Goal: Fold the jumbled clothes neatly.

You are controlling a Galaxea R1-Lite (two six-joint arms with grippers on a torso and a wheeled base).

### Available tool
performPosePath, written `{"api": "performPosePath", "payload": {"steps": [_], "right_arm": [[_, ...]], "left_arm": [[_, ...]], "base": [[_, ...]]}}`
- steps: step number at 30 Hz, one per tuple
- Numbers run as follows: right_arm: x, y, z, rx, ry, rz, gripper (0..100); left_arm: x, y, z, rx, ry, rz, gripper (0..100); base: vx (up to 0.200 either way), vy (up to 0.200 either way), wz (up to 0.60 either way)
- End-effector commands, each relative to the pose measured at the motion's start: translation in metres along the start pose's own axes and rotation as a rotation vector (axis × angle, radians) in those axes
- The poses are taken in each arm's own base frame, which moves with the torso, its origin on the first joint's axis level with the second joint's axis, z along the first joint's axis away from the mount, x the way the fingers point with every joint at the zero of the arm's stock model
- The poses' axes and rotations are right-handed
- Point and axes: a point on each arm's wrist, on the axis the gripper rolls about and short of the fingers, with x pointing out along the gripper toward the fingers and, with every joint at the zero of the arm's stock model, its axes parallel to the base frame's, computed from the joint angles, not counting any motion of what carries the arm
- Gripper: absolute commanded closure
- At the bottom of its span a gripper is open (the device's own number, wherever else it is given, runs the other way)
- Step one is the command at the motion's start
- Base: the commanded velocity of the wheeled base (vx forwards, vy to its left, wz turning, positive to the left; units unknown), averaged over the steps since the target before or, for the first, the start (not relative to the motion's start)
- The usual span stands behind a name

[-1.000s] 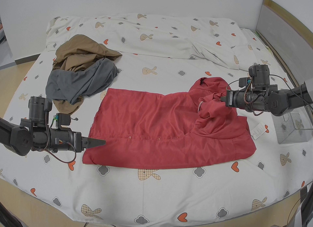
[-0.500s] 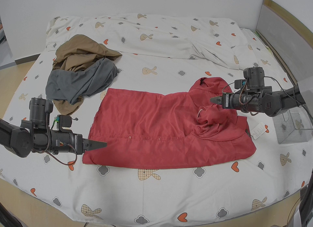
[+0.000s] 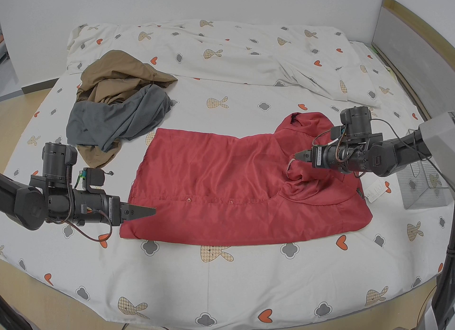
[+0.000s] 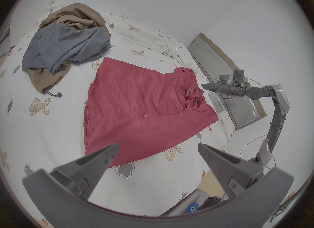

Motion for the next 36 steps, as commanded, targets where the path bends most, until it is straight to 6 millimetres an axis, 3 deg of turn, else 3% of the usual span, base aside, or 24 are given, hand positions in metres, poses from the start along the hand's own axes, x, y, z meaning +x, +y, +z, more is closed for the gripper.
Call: {"api": "performPosePath", "payload": {"steps": [1,14,15,26,32,36], "right_arm": [[0.027,-0.002,-0.018,-0.001,0.052,-0.032,0],[0.037,-0.003,-0.02,-0.001,0.067,-0.05,0],[0.036,-0.002,-0.021,-0.003,0.069,-0.056,100],[0.019,0.005,-0.02,-0.016,0.055,-0.117,100],[-0.017,0.018,-0.011,-0.027,0.023,-0.091,100],[-0.045,0.028,-0.019,-0.041,0.035,-0.072,100]], "left_arm": [[0.0,-0.001,-0.001,0.0,0.002,-0.002,0],[0.0,0.0,-0.001,-0.001,0.004,-0.002,0],[0.001,0.0,-0.002,-0.001,0.004,-0.002,0],[-0.001,-0.001,-0.002,0.001,0.003,-0.003,0],[-0.001,-0.002,-0.001,0.003,0.001,-0.002,0],[-0.002,-0.003,-0.001,0.005,-0.001,-0.003,0]], "base": [[0.0,0.0,0.0],[0.0,0.0,0.0],[0.0,0.0,0.0],[0.0,0.0,0.0],[0.0,0.0,0.0],[0.0,0.0,0.0]]}}
